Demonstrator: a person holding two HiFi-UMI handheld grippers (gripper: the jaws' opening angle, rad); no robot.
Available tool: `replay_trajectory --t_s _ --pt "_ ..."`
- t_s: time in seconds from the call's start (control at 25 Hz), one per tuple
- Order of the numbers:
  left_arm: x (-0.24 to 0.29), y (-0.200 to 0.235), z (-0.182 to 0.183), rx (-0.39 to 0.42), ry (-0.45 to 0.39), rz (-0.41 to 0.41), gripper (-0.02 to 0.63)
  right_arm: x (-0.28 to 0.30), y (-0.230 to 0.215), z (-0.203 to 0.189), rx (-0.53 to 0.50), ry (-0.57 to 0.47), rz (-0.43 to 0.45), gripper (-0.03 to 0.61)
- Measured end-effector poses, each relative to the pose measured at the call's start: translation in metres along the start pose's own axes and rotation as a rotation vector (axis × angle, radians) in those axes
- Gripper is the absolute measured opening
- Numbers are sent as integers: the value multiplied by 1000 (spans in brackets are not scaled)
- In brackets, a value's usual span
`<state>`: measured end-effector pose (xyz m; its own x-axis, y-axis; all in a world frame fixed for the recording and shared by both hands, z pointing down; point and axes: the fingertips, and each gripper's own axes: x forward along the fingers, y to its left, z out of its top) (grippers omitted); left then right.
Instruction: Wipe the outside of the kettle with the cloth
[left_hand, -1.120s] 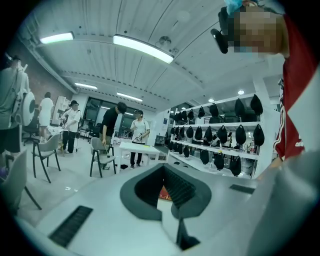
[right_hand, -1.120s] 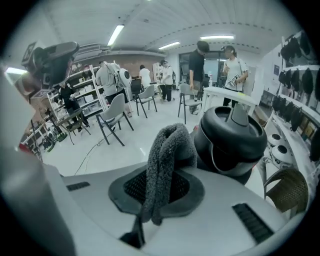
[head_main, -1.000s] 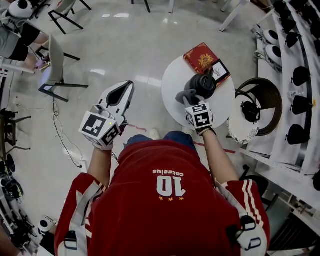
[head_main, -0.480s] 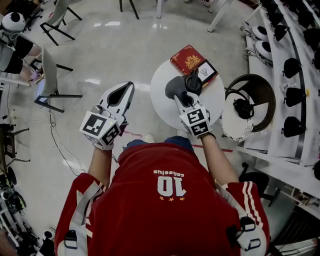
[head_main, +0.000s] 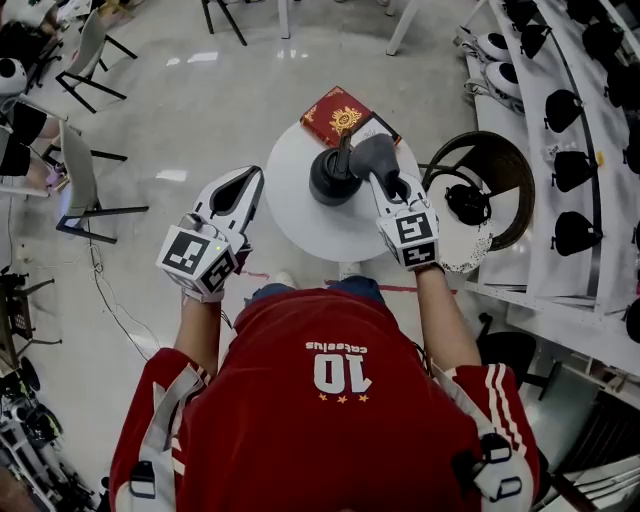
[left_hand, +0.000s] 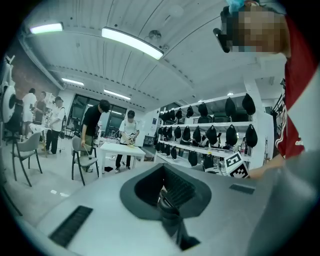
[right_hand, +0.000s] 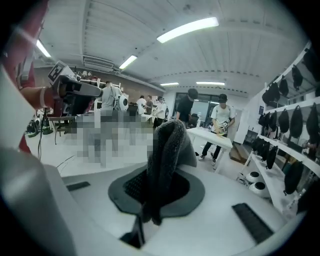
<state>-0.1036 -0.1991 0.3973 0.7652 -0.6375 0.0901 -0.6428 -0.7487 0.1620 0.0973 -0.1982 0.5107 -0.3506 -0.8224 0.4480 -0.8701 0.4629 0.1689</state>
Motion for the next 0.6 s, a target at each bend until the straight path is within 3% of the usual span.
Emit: replay_trajectory --t_s 0.2,0.6 --pt "27 -16 -1 13 6 4 6 -3 -34 -35 7 54 -6 45" --pt "54 -29 -5 18 42 85 5 25 -56 -91 -39 145 99 45"
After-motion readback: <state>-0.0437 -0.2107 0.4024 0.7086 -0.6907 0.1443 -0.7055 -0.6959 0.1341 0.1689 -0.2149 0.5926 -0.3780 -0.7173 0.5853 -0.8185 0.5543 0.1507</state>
